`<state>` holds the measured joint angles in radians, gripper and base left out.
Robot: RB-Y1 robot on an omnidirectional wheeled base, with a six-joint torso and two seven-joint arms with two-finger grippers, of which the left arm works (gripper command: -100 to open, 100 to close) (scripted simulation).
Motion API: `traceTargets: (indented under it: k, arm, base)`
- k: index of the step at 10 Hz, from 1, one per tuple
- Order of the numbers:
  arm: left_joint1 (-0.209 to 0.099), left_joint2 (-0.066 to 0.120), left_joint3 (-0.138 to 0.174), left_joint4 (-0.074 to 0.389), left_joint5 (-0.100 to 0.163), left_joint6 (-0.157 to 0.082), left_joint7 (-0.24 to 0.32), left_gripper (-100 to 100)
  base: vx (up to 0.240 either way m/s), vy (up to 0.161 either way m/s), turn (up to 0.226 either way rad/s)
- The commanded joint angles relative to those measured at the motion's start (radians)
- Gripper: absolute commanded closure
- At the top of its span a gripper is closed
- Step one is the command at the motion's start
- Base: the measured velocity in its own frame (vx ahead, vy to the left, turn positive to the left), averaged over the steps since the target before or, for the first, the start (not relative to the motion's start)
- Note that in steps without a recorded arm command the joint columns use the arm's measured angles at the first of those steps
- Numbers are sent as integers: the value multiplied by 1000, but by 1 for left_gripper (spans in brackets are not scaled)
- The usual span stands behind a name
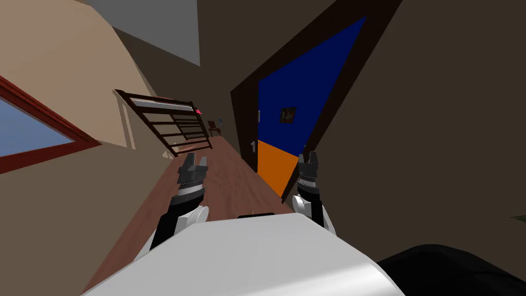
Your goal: Push the door open
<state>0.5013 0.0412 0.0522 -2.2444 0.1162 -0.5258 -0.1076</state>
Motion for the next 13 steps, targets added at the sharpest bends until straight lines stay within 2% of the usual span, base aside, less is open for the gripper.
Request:
traceTargets:
  k: [1,2,6,13]
  arm:
    - [-7,15,12,38,-7,-7,21,-100]
    - [-9,19,15,49,-9,-9,27,-100]
    - [-28,55,44,144,-27,-28,79,-100]
    - [-54,105,87,280,-53,-54,155,-100]
  base:
    - [10,75,-285]
    - [53,45,-230]
    - [62,41,-217]
    - [39,61,-172]
